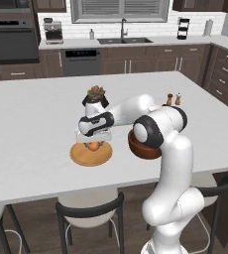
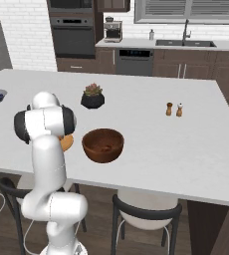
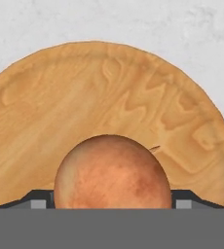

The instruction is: Pick the chicken drumstick and onion from their plates and place them in the bowl. Then put the bowl in the fridge.

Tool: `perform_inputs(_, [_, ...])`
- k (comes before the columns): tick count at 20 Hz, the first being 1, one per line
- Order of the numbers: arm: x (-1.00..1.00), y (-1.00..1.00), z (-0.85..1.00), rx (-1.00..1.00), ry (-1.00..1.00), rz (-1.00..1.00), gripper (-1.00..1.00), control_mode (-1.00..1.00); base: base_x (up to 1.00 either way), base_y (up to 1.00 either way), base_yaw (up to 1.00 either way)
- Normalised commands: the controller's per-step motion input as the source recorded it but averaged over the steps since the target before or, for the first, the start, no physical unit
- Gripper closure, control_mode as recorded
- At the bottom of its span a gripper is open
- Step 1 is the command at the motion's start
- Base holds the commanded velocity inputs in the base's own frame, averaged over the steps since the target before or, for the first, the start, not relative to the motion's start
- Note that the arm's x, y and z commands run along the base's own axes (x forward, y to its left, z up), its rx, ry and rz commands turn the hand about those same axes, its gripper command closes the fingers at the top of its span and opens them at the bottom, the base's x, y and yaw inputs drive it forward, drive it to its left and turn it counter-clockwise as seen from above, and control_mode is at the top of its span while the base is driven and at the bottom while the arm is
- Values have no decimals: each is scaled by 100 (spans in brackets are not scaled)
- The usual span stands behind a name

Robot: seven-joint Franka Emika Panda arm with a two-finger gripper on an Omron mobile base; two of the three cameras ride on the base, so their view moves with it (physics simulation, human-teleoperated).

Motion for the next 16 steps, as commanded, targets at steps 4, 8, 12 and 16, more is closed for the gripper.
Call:
perform_inputs(4, [-12,0,53,0,-4,4,100,-100,0,0,0])
perform_inputs(8, [-26,-22,82,3,0,1,100,-100,0,0,0])
perform_inputs(12, [-49,-55,73,5,0,0,100,-100,0,0,0])
perform_inputs(16, [-59,-79,52,8,0,0,100,-100,0,0,0])
